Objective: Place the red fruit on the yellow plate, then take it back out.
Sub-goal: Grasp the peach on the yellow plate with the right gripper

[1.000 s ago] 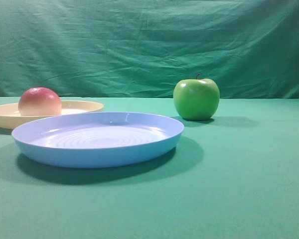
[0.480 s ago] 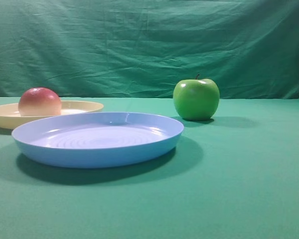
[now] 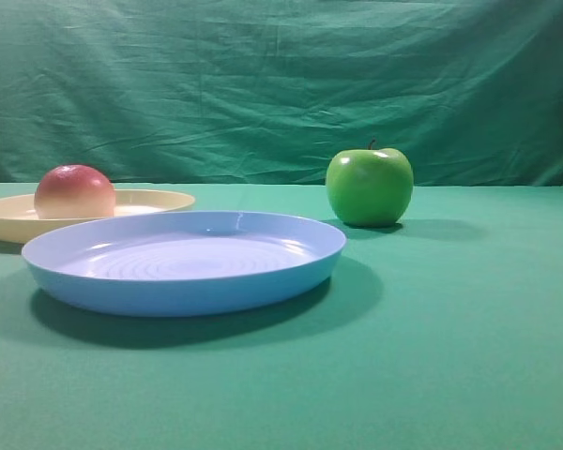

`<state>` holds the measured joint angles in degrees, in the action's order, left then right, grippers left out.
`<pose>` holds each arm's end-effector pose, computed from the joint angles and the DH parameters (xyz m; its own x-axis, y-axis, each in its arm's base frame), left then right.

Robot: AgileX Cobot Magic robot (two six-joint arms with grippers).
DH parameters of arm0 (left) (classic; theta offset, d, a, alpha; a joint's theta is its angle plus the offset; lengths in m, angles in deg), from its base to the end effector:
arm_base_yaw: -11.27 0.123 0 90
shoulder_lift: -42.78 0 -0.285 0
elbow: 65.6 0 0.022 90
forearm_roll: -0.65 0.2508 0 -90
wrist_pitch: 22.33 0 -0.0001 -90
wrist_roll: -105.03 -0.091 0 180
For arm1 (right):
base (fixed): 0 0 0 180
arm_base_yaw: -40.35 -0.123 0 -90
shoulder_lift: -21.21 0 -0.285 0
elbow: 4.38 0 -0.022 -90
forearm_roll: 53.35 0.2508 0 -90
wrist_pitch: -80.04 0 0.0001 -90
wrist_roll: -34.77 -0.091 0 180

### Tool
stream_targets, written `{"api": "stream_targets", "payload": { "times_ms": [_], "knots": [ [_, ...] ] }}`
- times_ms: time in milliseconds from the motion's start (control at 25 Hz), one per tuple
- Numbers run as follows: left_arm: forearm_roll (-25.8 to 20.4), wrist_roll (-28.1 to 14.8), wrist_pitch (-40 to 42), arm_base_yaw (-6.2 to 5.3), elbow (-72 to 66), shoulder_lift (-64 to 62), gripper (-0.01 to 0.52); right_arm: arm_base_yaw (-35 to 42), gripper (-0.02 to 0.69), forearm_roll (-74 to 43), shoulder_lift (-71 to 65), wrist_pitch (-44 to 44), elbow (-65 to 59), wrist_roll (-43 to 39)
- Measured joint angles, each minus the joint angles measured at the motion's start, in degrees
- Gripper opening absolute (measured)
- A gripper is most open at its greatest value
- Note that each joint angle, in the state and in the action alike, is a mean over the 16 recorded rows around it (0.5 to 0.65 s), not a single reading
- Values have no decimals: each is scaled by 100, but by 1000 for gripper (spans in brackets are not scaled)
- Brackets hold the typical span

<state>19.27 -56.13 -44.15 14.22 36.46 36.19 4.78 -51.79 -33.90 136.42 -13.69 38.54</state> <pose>0.0509 0.0135 0.1776 -0.2593 -0.0389 -0.9650 -0.1721 0.9851 0.0066 0.1060 0.0783 0.4382 -0.3856 -0.3380 -0.8585 -0.6177 0.7857 -0.0320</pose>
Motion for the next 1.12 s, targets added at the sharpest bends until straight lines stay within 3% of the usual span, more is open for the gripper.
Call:
{"api": "stream_targets", "payload": {
  "times_ms": [320,760,1120],
  "knots": [
    [0,0,0,0,0,0,0,892,0,-389,1552,-545,-1074,-250],
    [0,0,0,0,0,0,0,2563,0,-418,3552,-1907,-3436,-274],
    [0,0,0,0,0,0,0,3132,0,-258,4542,-2674,-5301,-322]
  ]
}}
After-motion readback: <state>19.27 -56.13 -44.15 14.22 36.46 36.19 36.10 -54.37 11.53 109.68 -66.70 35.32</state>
